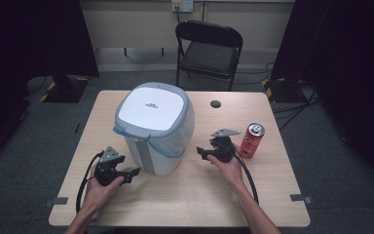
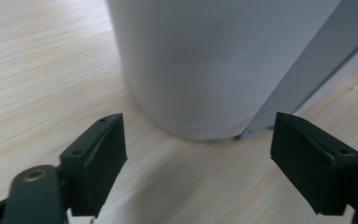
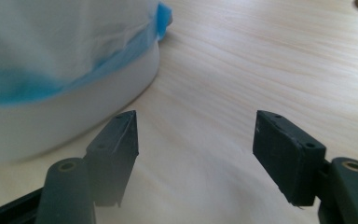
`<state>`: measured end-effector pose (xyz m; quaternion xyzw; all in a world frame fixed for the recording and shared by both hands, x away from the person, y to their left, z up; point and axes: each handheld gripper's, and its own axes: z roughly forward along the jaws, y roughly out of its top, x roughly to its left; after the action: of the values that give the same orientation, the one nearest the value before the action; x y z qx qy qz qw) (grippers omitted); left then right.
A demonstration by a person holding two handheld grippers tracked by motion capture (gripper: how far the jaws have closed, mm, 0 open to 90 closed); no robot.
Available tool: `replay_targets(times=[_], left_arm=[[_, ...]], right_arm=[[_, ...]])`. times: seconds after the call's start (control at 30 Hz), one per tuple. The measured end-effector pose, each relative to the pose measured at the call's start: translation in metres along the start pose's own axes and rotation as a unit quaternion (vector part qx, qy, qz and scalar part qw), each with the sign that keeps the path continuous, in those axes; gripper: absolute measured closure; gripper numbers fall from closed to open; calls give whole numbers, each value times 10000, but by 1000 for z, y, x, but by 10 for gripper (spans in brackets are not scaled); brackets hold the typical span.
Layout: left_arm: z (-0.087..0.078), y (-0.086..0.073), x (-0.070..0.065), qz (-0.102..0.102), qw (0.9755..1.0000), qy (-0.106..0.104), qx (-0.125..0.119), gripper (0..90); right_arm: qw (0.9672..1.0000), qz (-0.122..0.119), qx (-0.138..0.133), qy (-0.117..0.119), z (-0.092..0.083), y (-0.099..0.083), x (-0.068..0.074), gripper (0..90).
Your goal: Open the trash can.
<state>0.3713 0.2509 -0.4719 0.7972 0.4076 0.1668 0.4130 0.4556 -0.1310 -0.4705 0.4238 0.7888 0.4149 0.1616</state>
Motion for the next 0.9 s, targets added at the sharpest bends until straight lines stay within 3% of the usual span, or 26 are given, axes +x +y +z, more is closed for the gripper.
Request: replay_targets(times=[0.07,0.1,0.17,0.2,0.37,0.5,0.53,0.67,0.8,0.9], left_arm=[[2,2,-3,11,10000,-75,-26,177],[4,2,-4,37,9999,-80,-60,176],[5,6,-5,25,9997,141,-194,188],[5,6,-5,-8,9997,145,-219,194],[6,5,-5,-104,9996,145,-238,178],[6,5,-1,-248,9991,224,-249,208],[6,6,1,-229,9988,353,-234,201],[7,8,13,-535,9975,397,-214,201],[9,13,30,-681,9955,632,-163,204],[13,14,41,-829,9943,646,-200,204]], right_arm=[[10000,-56,8,-25,5,3,-1,300],[10000,-41,45,-36,16,9,-5,294],[10000,36,-7,56,24,15,-9,289],[10000,47,-47,67,27,16,-10,290],[9998,-161,-32,125,36,25,-7,276],[9998,-88,-100,152,38,33,-10,273],[9998,-53,-131,164,38,36,-11,267],[9996,-223,-137,60,39,43,-11,265],[9998,-209,-75,-2,46,42,-15,268],[9997,-241,-30,-29,51,43,-16,266]])
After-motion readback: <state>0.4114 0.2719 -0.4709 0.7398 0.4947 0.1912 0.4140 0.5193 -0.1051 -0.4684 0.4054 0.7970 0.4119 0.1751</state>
